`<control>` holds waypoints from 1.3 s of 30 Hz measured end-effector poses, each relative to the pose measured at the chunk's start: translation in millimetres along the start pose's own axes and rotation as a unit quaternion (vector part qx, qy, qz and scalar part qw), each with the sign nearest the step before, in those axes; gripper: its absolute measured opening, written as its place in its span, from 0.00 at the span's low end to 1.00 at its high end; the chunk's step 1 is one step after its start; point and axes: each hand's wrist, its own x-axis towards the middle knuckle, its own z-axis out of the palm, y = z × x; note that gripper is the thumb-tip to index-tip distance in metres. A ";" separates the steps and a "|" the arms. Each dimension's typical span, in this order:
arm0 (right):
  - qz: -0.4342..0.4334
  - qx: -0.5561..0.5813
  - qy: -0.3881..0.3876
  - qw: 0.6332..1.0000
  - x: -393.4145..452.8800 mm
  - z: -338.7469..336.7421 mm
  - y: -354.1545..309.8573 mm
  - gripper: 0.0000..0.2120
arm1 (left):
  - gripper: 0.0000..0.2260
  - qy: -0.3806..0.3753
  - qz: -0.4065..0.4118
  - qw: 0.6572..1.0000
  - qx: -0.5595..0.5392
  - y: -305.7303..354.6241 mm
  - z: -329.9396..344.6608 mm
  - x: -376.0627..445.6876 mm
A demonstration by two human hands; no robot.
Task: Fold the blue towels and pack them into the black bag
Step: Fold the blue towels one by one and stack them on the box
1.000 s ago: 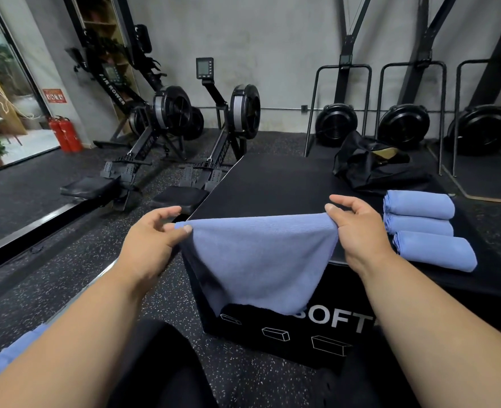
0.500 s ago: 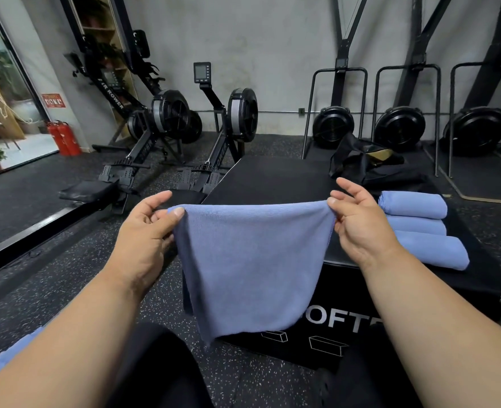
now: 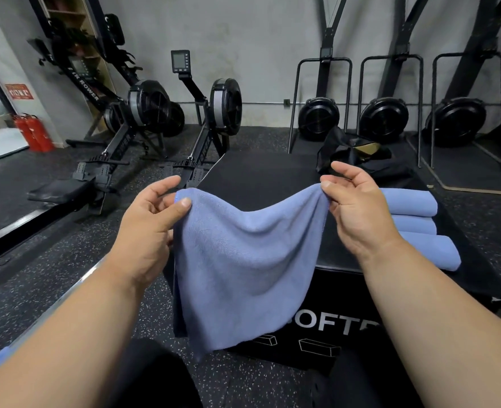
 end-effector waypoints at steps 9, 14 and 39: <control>-0.044 -0.099 0.015 0.994 125.7 38.5 7.2 0.20 | 0.21 -0.008 -0.027 1.000 -0.006 -32.0 23.3 143.3; 0.009 -0.194 -0.020 0.981 238.0 59.0 56.3 0.21 | 0.21 0.018 -0.067 0.995 0.076 -84.1 33.1 270.7; 0.085 -0.485 -0.074 0.867 72.9 -62.9 171.9 0.17 | 0.29 0.086 -0.160 0.882 0.434 -199.8 -21.2 84.4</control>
